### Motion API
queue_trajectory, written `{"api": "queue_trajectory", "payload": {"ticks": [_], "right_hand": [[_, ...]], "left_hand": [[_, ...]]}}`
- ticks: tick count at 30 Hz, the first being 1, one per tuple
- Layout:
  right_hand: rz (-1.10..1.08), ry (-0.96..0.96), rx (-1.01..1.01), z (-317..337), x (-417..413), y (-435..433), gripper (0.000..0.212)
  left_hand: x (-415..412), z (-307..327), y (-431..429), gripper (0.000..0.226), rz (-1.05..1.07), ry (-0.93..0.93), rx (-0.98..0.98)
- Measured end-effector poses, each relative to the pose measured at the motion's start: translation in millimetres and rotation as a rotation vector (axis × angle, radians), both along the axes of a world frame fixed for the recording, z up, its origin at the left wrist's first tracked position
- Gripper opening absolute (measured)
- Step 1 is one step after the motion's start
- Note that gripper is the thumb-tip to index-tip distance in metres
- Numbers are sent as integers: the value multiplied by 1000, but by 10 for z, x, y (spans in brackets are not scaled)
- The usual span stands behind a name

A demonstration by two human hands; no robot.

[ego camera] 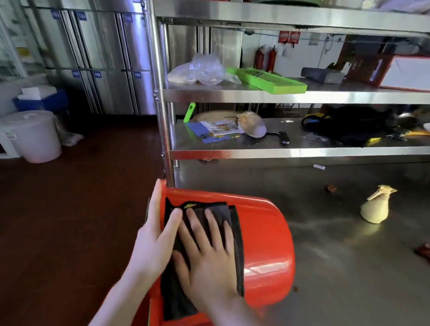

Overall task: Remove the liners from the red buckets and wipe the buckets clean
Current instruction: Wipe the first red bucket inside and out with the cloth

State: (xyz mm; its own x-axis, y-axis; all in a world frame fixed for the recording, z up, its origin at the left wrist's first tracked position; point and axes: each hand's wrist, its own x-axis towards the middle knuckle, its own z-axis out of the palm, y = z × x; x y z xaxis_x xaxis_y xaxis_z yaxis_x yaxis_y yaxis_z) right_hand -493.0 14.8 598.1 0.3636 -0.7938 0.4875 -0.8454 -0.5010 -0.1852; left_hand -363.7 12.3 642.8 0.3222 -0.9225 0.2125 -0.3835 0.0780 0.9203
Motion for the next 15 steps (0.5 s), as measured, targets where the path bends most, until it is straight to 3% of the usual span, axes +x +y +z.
{"api": "queue_trajectory", "payload": {"ticks": [4,6,9,11,13,15], "right_hand": [[20,-31,-29,-122,-93,41,64],[-4,-44,-18,-85,-224,-93,66],[-265,-102,34,-54,-660,-440,60],[-438,-153,185,7,-974,-735,58],[-477,-216,426,90,-1122,-1023,55],[-485,-202,481,153,-1047,-1186,53]], "left_hand": [[-57,222,-413,54,122,-129,155],[-96,167,-396,54,142,-206,102],[-96,-83,-141,67,125,-251,-26],[-96,-293,83,74,105,-256,-82],[-110,-454,235,74,86,-209,-110],[-122,-525,240,72,79,-180,-122]]}}
